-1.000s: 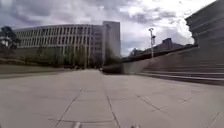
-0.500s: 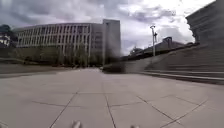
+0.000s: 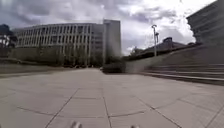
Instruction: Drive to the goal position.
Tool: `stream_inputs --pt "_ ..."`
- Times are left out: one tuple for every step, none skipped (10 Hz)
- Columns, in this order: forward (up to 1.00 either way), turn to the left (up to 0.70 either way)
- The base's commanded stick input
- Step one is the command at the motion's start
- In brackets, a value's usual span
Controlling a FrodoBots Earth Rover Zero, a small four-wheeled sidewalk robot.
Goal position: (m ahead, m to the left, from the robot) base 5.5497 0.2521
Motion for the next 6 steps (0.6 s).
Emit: stream_inputs --pt "0.70 0.00" --pt "0.70 0.00" --pt "0.70 0.00" --pt "0.70 0.00" --pt "0.70 0.00" --pt "0.70 0.00"
